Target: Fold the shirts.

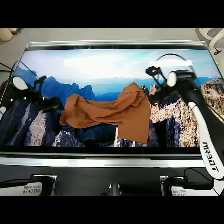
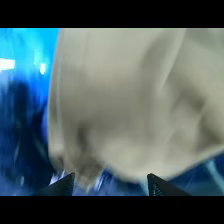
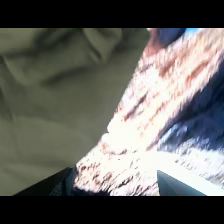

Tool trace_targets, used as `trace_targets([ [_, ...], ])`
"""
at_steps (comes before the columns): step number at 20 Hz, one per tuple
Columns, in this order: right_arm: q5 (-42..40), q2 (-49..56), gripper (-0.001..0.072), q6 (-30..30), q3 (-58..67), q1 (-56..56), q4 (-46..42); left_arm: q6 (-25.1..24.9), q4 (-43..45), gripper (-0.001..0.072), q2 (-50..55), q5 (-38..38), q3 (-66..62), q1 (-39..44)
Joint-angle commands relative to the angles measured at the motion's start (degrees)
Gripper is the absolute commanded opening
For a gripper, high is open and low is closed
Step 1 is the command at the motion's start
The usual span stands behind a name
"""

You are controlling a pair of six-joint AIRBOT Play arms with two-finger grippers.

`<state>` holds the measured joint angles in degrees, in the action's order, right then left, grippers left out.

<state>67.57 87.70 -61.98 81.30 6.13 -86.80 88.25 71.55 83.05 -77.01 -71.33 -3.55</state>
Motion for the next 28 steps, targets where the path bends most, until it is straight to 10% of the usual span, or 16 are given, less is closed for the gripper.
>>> trace_targets([
  [1,7.56,-0.02,0.0529,6.36,-0.81,-6.86,10.1,-0.87,2.23,0.0529,-5.18,1.49,10.99,-1.11],
  [11,9.2,0.09,0.0528,7.89,-2.62,-7.04,10.75,0.44,0.46,0.0519,-2.71,10.99,15.8,-0.76],
  [17,8.94,0.09,0.0528,8.31,-2.62,-7.04,10.73,0.9,0.7,0.026,-1.68,14.47,15.82,-0.09],
  [22,8.76,0.09,0.0528,8.28,-2.62,-7.04,10.73,0.87,0.46,0.0229,0.24,14.91,15.82,0.81],
  [24,9.01,0.11,0.0529,8.28,-2.84,-7.04,10.75,0.7,0.55,0.0024,0.46,15.32,15.78,1.27],
  [28,7.58,2.73,0.0575,8.83,-8.44,-7.04,14.32,0.57,0.72,0.0023,-0.28,15.43,15.47,0.5],
])
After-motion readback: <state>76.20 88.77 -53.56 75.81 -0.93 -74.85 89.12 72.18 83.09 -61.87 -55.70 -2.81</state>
